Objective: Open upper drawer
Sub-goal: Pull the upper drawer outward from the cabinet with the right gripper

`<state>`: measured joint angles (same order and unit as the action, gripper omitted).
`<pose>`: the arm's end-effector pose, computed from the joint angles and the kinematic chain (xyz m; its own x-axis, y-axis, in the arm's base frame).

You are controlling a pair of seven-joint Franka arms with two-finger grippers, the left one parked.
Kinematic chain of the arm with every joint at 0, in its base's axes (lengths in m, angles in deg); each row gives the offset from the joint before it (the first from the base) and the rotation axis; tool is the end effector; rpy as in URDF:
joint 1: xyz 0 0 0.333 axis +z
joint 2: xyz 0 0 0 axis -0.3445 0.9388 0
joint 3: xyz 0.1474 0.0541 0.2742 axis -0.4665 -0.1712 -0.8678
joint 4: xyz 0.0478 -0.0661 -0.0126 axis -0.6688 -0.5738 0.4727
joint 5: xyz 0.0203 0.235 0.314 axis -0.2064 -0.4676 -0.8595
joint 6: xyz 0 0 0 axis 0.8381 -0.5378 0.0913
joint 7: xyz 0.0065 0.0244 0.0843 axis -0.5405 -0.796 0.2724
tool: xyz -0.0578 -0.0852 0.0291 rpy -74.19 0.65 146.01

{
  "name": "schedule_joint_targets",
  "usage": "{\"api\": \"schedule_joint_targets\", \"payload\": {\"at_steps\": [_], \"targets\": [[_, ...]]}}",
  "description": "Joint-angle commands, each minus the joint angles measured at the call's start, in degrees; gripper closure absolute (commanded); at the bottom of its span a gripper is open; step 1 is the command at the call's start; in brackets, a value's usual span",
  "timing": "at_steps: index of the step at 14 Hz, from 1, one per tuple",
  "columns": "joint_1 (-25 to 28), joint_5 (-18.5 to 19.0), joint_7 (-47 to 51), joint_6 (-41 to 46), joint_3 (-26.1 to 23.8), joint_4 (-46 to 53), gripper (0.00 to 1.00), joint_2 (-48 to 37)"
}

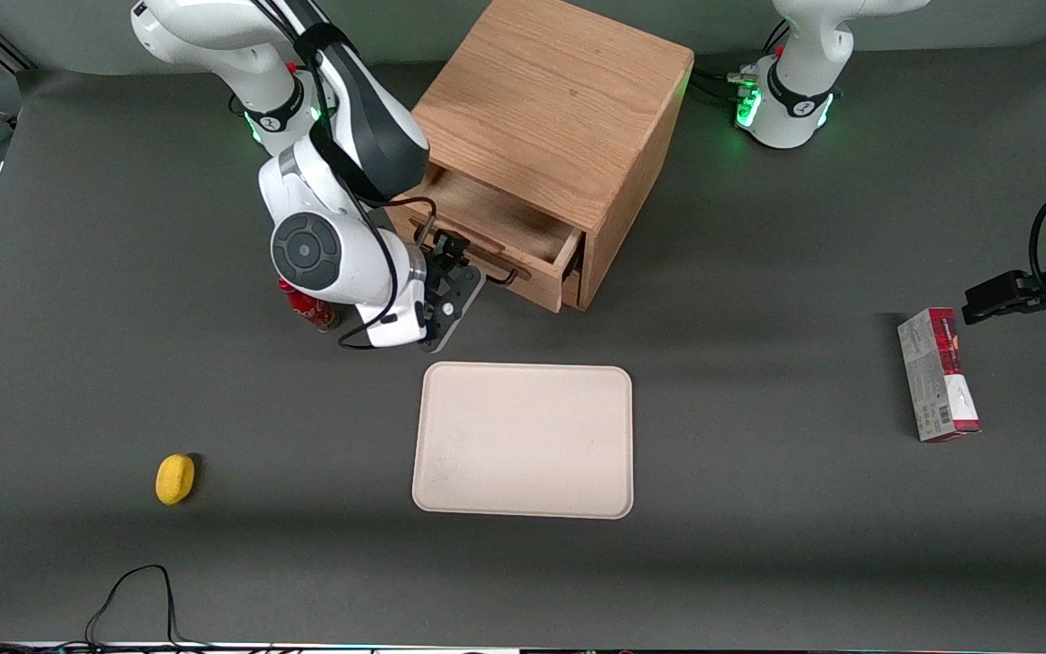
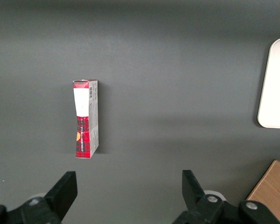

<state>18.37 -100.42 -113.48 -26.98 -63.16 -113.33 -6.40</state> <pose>0.5450 0.3614 0.3939 0.6201 0.7834 -0.0412 0.7241 -0.5918 -0.3543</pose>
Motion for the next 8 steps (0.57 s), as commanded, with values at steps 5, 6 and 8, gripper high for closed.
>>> {"api": "schedule_joint_targets", "payload": {"at_steps": [5,6,8], "targets": [[-0.98,2.25,-1.45,-1.53,-0.09,1.98,0.00,2.18],[-1.25,2.25,-2.23,-1.53,-0.09,2.59,0.00,2.53],[-1.51,2.16,-3.12,-1.53,-0.09,3.29,0.00,3.06]]}}
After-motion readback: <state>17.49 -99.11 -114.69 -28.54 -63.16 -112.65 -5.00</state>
